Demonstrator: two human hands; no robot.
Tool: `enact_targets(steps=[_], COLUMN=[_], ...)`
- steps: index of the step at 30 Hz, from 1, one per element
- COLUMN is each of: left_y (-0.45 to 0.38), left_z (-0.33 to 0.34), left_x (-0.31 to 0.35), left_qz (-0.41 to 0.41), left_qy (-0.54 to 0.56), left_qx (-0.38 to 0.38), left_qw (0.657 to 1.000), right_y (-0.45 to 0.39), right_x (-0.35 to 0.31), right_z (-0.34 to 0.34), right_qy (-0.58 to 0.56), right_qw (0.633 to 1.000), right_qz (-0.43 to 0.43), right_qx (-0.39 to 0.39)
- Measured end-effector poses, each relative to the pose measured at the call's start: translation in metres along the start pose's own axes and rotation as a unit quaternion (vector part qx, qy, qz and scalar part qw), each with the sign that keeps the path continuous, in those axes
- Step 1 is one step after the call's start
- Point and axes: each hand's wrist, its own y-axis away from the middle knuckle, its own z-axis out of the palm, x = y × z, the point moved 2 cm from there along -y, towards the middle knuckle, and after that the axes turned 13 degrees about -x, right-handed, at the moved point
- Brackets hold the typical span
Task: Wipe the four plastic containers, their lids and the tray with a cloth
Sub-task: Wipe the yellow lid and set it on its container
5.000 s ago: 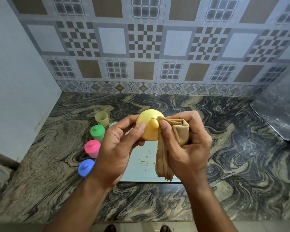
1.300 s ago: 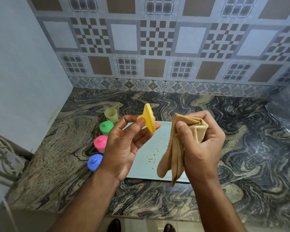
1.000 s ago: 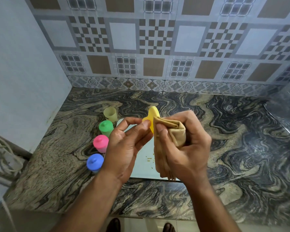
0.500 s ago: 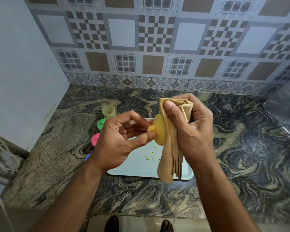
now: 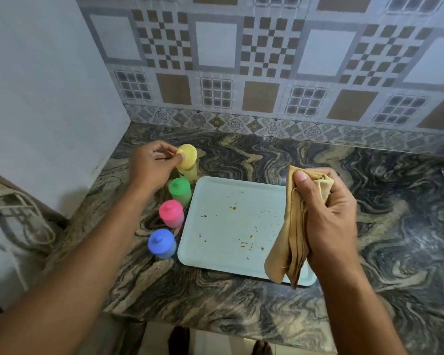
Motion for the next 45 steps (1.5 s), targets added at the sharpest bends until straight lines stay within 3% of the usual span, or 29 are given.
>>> enact_targets(steps=[6, 12, 37, 41, 45], left_y=[-0.073, -0.099, -0.106, -0.103, -0.1], left_z=[0.007, 0.024, 0.036, 0.04, 0.041], left_x=[-0.059, -0.075, -0.088, -0.09, -0.091], left_qz=[-0.075, -0.096, -0.102, -0.086, -0.079], left_qy=[-0.15, -0.207, -0.256, -0.28, -0.301], left_qx=[-0.022, -0.051, -0.071, -0.058, -0.056], left_qw=[0.986, 0.972, 0.959, 0.954, 0.949], right_y=[0.005, 0.009, 0.009, 0.012, 0.014], right_x=[0.014, 0.026, 0.038, 0.049, 0.065], right_z=[0.009, 0.009, 0.012, 0.014, 0.015], right_qy=[0.031, 0.048, 0.056, -0.056, -0.258], right_qw=[0.999, 0.998, 0.996, 0.984, 0.889], right_qz=[0.016, 0.026, 0.063, 0.169, 0.374], right_qx=[-0.021, -0.019, -0.037, 0.027, 0.051])
